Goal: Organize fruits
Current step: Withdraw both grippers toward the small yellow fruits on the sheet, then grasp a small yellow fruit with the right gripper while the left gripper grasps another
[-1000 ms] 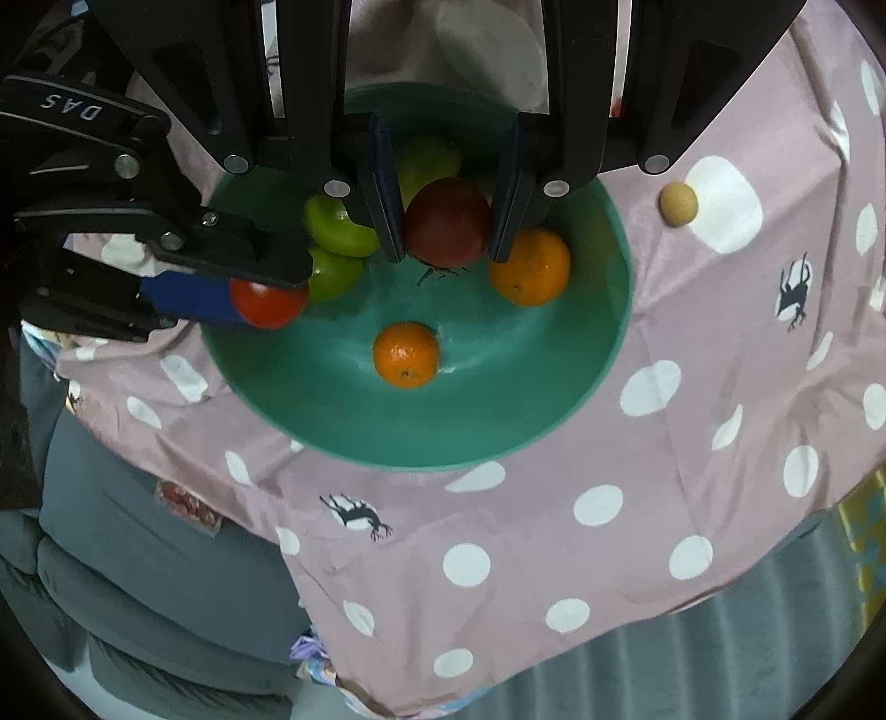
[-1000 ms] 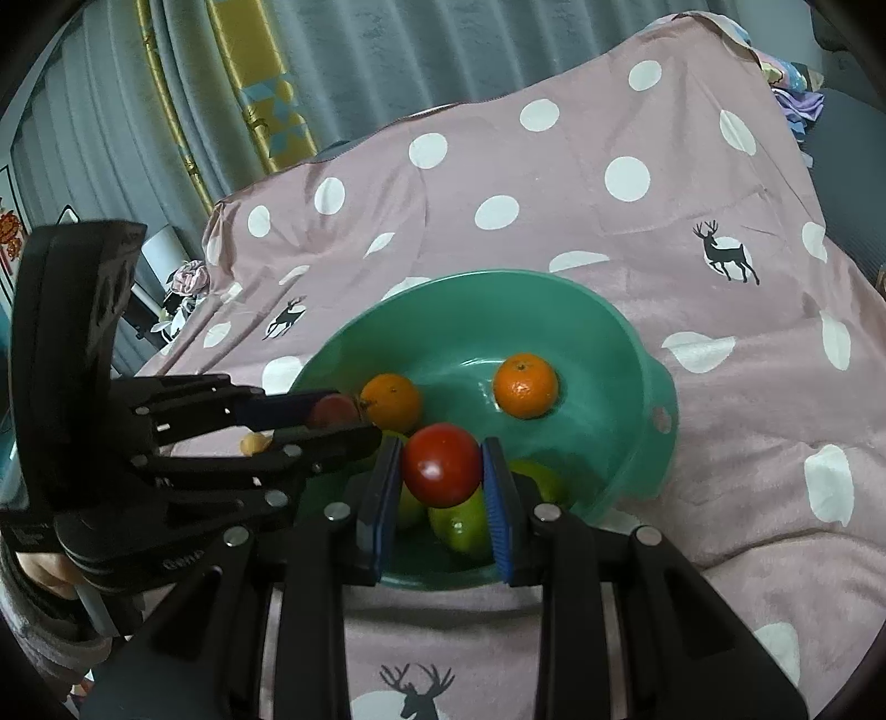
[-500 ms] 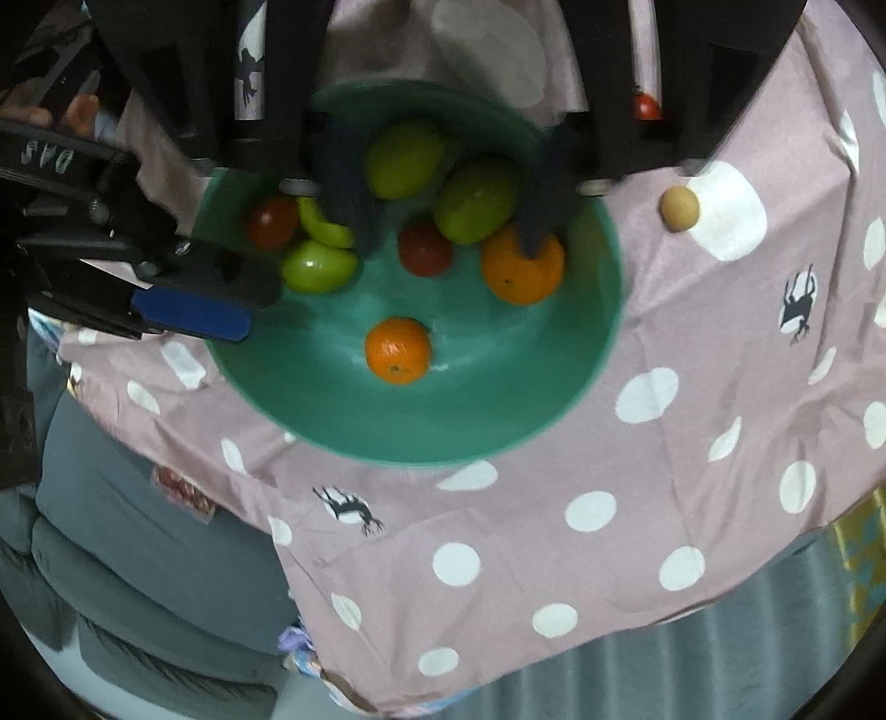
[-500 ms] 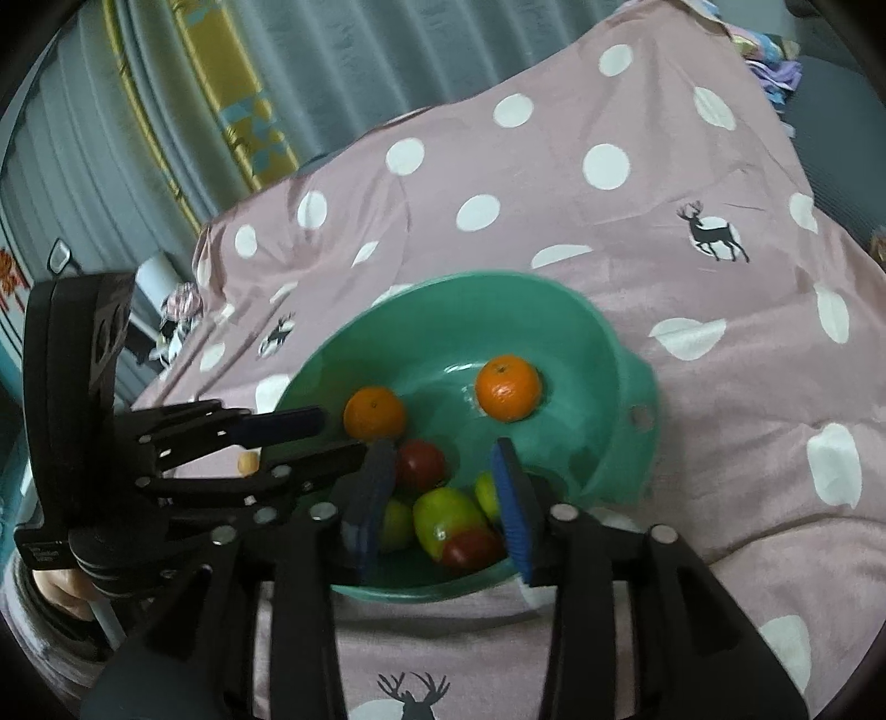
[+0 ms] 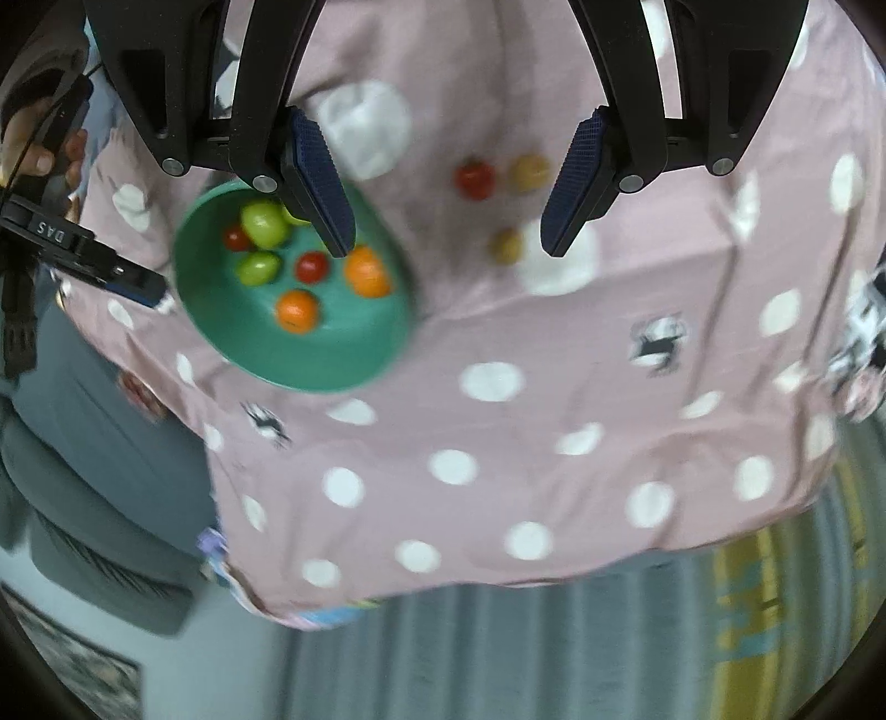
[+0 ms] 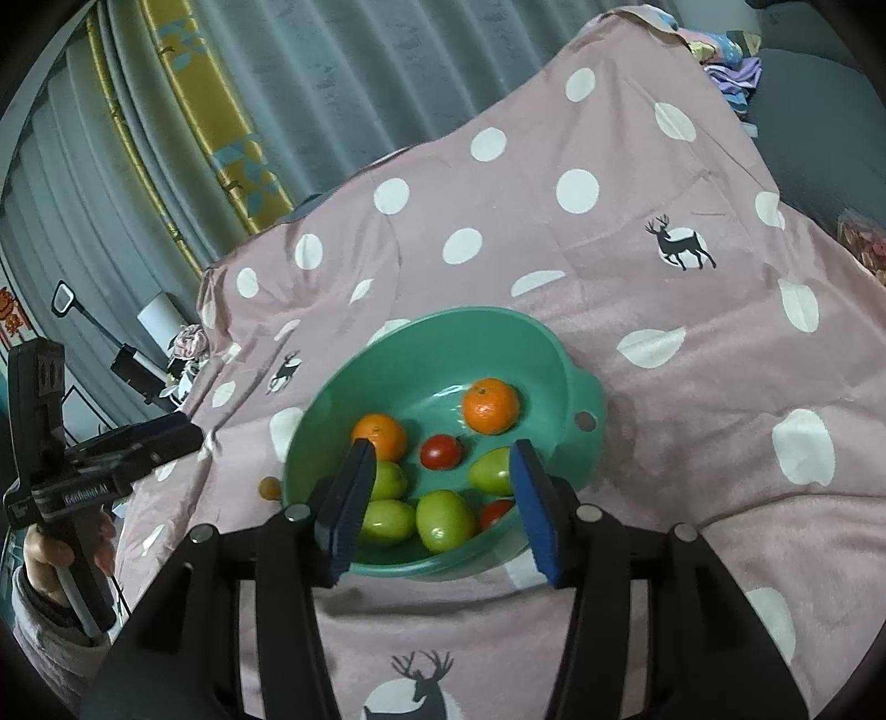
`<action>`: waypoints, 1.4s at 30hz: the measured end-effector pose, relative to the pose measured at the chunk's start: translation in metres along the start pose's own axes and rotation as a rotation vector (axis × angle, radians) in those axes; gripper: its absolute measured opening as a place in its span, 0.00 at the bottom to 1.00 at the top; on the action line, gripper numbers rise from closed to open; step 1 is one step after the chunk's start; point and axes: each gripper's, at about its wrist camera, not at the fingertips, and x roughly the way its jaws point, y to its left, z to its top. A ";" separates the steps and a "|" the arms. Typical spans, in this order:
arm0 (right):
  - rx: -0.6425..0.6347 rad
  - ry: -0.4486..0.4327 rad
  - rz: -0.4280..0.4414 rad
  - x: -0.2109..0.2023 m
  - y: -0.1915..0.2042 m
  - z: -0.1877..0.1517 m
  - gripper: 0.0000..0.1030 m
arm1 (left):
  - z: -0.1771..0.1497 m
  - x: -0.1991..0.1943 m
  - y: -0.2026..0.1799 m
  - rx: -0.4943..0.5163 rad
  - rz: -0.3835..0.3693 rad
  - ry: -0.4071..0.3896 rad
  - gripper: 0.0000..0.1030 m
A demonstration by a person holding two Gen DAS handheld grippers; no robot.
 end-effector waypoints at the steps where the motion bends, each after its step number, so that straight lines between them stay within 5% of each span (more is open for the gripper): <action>1: -0.005 -0.001 0.005 -0.001 0.002 0.000 0.50 | -0.002 -0.004 0.006 -0.014 0.013 -0.005 0.67; 9: -0.070 0.010 0.060 -0.008 0.032 -0.003 0.52 | -0.034 -0.041 0.055 -0.125 0.108 -0.015 0.68; 19: -0.177 0.072 0.150 0.000 0.077 -0.016 0.52 | -0.078 -0.052 0.084 -0.204 0.124 0.033 0.67; 31: -0.266 0.196 0.199 0.037 0.118 -0.033 0.52 | -0.088 -0.001 0.059 -0.196 0.045 0.128 0.67; 42: -0.422 0.275 0.143 0.108 0.170 0.006 0.51 | -0.063 0.052 0.054 -0.105 0.050 0.149 0.67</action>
